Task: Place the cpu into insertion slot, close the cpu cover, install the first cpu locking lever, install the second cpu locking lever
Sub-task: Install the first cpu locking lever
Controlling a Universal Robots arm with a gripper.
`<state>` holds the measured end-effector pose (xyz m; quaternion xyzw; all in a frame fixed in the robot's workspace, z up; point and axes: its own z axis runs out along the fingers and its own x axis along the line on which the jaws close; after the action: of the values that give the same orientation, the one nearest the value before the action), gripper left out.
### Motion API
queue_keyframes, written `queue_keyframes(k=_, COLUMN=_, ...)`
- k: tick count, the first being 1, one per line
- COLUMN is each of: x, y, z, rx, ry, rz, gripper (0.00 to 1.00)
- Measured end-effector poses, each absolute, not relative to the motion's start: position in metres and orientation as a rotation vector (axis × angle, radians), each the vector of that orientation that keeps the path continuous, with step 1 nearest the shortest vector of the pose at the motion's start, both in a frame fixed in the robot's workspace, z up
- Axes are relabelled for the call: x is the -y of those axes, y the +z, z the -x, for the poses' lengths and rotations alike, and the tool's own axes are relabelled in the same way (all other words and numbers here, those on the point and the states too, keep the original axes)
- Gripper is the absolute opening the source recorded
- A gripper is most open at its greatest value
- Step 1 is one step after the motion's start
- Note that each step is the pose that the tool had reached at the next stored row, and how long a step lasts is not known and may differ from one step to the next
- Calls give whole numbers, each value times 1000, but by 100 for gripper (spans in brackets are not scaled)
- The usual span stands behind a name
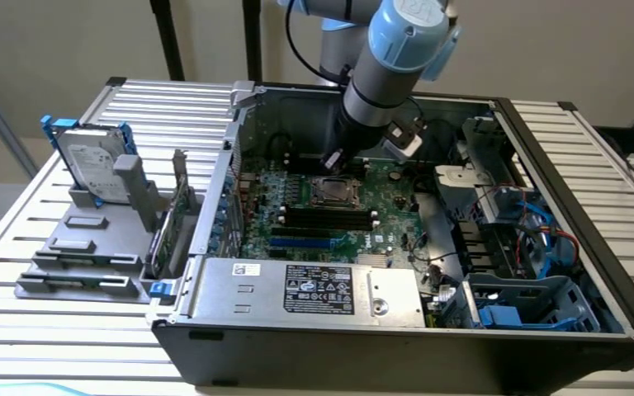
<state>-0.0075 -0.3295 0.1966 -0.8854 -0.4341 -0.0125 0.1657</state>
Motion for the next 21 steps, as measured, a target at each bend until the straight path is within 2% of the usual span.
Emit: queue_keyframes(k=21, x=337, y=194, z=-5, rx=1239, ry=-38, rz=2511, gripper=11)
